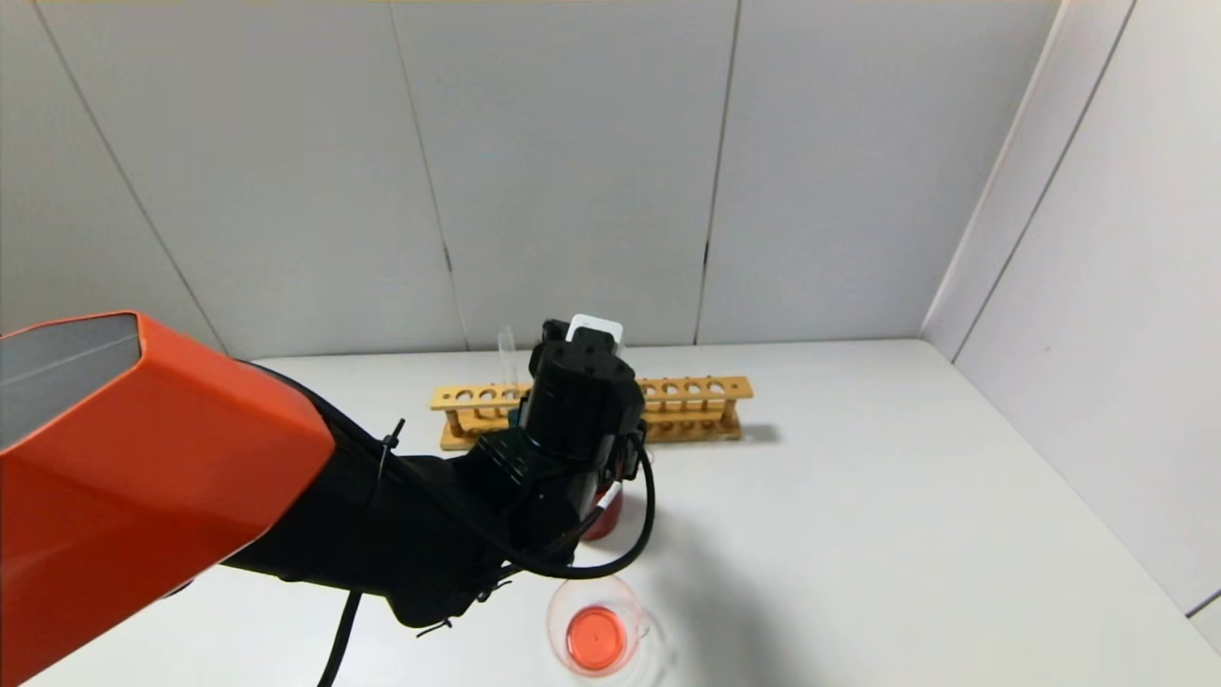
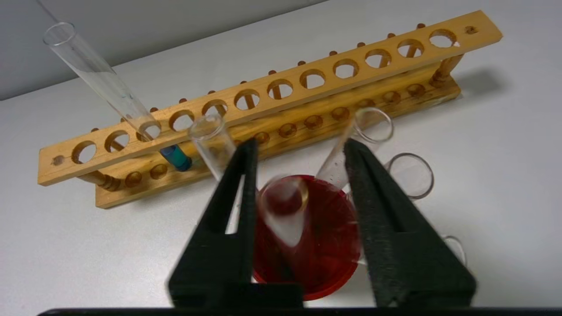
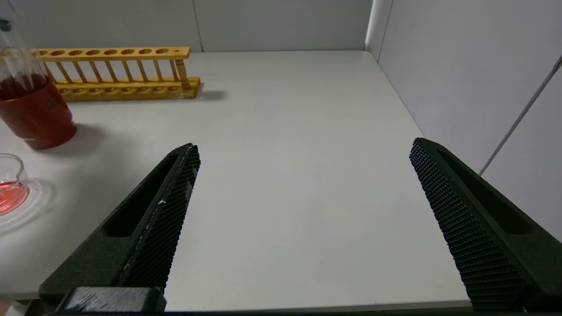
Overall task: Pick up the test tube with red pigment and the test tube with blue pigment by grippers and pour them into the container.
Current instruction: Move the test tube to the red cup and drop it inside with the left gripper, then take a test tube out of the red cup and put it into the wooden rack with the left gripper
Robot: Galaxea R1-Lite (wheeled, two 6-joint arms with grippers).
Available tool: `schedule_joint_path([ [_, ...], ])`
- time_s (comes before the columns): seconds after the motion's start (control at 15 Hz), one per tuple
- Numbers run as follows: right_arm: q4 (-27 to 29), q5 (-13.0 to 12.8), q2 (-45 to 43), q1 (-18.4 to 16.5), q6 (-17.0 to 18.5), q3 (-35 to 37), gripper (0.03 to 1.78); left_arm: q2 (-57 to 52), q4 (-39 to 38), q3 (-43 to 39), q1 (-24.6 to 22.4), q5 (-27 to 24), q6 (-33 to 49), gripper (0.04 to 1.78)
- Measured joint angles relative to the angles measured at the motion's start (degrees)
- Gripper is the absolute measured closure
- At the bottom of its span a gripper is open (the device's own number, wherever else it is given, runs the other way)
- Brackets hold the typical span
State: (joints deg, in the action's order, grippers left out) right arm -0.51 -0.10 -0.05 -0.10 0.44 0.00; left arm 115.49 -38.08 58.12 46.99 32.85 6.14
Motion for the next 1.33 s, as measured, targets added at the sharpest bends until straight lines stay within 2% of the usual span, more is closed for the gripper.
schedule_joint_path([
  [0.27,0.0,0.0,0.0,0.0,0.0,0.0,0.07,-2.5,0.5,0.1,0.2,0.4,-0.4,0.38],
  [0.47,0.0,0.0,0.0,0.0,0.0,0.0,0.07,-6.9,1.5,-0.1,0.0,1.3,-2.8,0.12],
  [0.73,0.0,0.0,0.0,0.0,0.0,0.0,0.07,-13.6,2.3,-4.2,-3.4,7.5,-4.9,0.07],
  [1.0,0.0,0.0,0.0,0.0,0.0,0.0,0.07,-19.6,1.5,-14.2,-8.1,8.1,-4.2,0.07],
  [1.33,0.0,0.0,0.0,0.0,0.0,0.0,0.07,-20.8,-2.0,-21.9,-11.2,7.6,6.6,0.07],
])
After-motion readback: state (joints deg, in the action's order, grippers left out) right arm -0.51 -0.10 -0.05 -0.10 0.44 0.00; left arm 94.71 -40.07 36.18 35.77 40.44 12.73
